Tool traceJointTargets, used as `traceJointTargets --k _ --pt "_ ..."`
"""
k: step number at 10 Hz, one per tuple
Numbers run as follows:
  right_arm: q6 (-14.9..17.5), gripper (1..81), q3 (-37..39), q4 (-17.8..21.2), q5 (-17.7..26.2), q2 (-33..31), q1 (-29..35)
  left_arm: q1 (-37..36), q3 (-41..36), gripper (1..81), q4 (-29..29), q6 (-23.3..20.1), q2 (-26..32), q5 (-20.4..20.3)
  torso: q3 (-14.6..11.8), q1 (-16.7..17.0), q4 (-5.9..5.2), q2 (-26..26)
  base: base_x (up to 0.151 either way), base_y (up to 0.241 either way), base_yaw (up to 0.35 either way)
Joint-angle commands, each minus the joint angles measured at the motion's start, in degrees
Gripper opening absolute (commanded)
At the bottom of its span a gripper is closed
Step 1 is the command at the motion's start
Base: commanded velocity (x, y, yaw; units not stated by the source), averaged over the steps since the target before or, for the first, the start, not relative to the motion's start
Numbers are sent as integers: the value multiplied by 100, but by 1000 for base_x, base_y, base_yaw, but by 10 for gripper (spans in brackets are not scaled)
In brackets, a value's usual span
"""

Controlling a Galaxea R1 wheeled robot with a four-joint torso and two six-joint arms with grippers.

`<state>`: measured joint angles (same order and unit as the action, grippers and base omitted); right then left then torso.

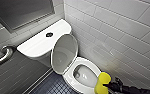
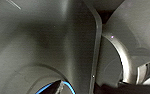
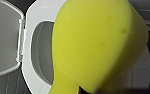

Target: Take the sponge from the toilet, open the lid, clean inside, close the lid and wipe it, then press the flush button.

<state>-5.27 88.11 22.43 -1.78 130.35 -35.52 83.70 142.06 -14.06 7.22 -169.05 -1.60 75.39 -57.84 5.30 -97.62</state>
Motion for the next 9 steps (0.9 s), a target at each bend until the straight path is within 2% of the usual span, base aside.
traceJointTargets --k 1,5,7,9 --pt "-9 10 -542 86 73 -543 50 222 -108 811 34 -36 -95 388 0 0 0 0 0 0 0" --pt "-1 10 -1175 42 2 -877 -609 222 -108 811 43 -36 -95 379 0 0 0 0 0 0 0" --pt "34 10 -1919 -71 -163 -1445 -891 222 -117 811 34 -36 -86 379 0 0 0 -2 0 0 0" --pt "34 10 -2563 -213 -314 -2151 -909 222 -117 811 26 -45 -86 379 0 0 0 -2 0 0 0"
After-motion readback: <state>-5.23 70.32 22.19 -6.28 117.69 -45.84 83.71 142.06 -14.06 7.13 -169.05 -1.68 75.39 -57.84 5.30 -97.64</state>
